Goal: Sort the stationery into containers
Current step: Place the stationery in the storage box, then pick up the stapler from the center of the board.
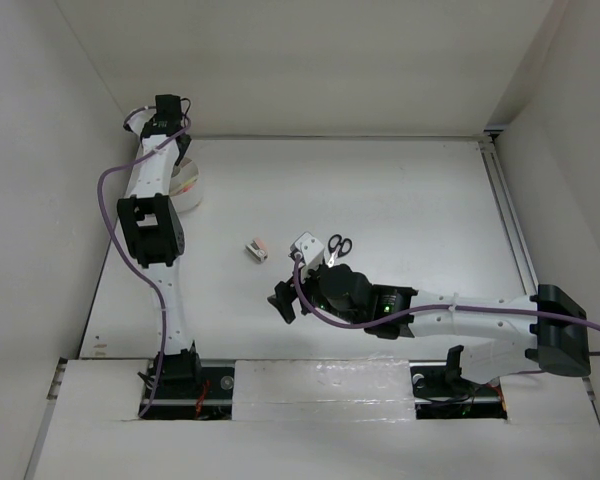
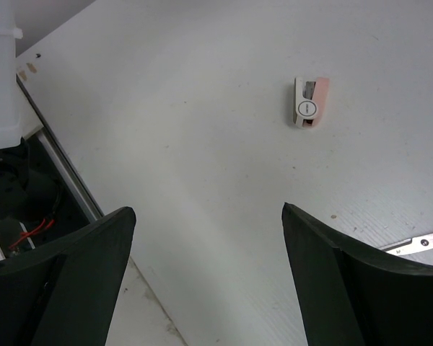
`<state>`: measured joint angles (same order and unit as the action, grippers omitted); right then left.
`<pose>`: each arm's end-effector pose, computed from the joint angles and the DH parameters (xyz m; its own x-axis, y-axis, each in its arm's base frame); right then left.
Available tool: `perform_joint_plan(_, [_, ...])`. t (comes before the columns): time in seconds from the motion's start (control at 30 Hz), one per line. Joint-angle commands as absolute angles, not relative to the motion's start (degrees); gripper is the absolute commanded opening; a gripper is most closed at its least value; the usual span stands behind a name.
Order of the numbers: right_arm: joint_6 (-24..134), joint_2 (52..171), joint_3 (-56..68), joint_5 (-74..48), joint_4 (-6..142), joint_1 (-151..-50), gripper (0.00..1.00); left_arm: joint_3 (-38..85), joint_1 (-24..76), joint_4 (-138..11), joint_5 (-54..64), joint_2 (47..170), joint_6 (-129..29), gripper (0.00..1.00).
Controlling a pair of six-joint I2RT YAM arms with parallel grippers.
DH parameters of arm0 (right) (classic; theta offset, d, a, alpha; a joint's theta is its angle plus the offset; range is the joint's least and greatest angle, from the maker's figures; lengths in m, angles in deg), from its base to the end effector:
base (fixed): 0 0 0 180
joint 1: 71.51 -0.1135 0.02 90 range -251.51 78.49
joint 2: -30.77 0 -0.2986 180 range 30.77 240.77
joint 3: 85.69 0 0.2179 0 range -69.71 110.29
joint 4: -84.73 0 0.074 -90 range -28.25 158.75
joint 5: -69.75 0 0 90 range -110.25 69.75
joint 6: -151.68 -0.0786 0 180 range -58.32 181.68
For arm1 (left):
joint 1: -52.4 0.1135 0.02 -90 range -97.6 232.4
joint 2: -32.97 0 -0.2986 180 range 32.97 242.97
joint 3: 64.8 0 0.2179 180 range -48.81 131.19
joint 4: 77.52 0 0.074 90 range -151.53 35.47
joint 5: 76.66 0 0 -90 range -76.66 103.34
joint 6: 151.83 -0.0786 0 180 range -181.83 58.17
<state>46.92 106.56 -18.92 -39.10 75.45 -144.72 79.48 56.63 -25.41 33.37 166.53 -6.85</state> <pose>0.1118 0.2825 0.3222 -0.2960 -0.1462 -0.9439 -0.7673 0.6249 0.1438 0.5473 0.0675 0.2727 -0.1118 -0.7798 -0.6160 -0.7268 0.4869 -0.4844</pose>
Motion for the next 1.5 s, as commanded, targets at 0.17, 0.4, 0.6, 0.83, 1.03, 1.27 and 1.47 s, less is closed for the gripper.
perform_joint_plan(0.17, [47.53, 107.50, -17.76, -40.20, 77.36, -145.25, 0.88, 83.55, 57.06, -28.91, 27.67, 163.58, -9.97, 0.35])
perform_joint_plan(0.4, [47.00, 108.11, -17.24, -41.07, 77.89, -145.25, 0.90, 82.94, 56.54, -34.62, 21.61, 156.29, -12.43, 0.45])
perform_joint_plan(0.6, [43.32, 109.95, -14.26, -47.49, 74.83, -145.25, 0.99, 80.57, 55.04, -36.39, 18.97, 144.63, -17.35, 1.00])
perform_joint_plan(0.83, [43.31, 126.99, 4.71, -44.62, 57.10, -141.22, 0.99, 56.98, 55.04, -34.47, 21.14, 122.14, -19.03, 1.00])
perform_joint_plan(1.03, [41.99, 142.98, 20.88, -35.91, 47.39, -132.78, 0.99, 40.69, 57.66, -26.30, 24.24, 106.12, -22.88, 1.00])
perform_joint_plan(1.27, [45.50, 152.74, 29.77, -24.92, 45.28, -126.19, 0.99, 21.81, 57.06, -23.47, 25.40, 89.85, -23.78, 1.00])
perform_joint_plan(1.47, [45.51, 159.79, 36.90, -23.42, 41.33, -126.18, 0.99, 10.26, 57.68, -25.23, 23.18, 84.83, -24.03, 1.00])
